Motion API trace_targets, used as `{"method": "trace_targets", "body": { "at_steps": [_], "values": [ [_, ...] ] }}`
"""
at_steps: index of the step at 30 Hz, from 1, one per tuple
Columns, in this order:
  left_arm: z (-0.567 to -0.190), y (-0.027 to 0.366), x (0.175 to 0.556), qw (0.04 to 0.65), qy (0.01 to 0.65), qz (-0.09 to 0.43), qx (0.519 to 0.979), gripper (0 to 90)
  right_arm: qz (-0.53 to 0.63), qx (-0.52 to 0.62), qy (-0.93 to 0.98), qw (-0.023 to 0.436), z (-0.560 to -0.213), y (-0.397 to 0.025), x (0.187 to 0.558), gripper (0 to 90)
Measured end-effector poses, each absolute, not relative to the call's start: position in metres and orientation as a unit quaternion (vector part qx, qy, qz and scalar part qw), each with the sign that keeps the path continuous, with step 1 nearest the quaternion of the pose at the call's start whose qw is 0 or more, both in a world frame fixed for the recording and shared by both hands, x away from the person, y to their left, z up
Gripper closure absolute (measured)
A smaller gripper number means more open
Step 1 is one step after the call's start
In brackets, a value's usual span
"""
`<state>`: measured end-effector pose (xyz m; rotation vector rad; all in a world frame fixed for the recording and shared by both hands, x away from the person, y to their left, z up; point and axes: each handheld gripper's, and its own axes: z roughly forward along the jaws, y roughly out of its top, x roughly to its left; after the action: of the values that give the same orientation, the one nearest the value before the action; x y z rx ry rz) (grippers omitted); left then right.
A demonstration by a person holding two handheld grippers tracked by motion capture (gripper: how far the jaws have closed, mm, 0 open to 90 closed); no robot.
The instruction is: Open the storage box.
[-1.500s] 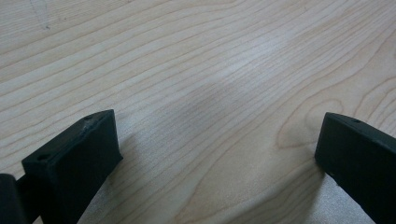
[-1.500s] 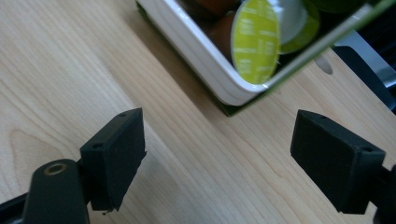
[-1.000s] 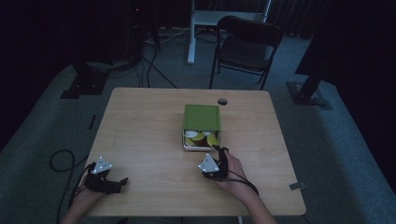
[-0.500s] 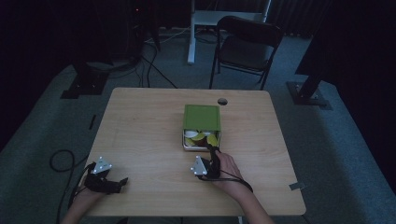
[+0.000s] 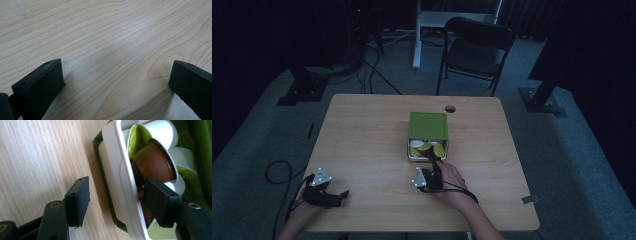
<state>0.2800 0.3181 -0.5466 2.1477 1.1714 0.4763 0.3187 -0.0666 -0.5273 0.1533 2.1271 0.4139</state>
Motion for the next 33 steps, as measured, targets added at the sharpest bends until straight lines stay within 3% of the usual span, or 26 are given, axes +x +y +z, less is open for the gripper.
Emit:
{"method": "trace_targets", "body": {
  "at_steps": [12, 20, 33],
  "values": [
    [-0.547, 0.318, 0.28, 0.319, 0.446, 0.181, 0.817, 0.0, 0.14, 0.042, 0.872, 0.467, -0.532, -0.061, 0.325, 40.0],
    [-0.547, 0.318, 0.28, 0.319, 0.446, 0.181, 0.817, 0.0, 0.114, 0.025, 0.874, 0.472, -0.531, -0.055, 0.329, 50.6],
    [-0.547, 0.318, 0.28, 0.319, 0.446, 0.181, 0.816, 0.0, 0.063, -0.032, 0.85, 0.521, -0.536, -0.051, 0.33, 69.7]
  ]
}}
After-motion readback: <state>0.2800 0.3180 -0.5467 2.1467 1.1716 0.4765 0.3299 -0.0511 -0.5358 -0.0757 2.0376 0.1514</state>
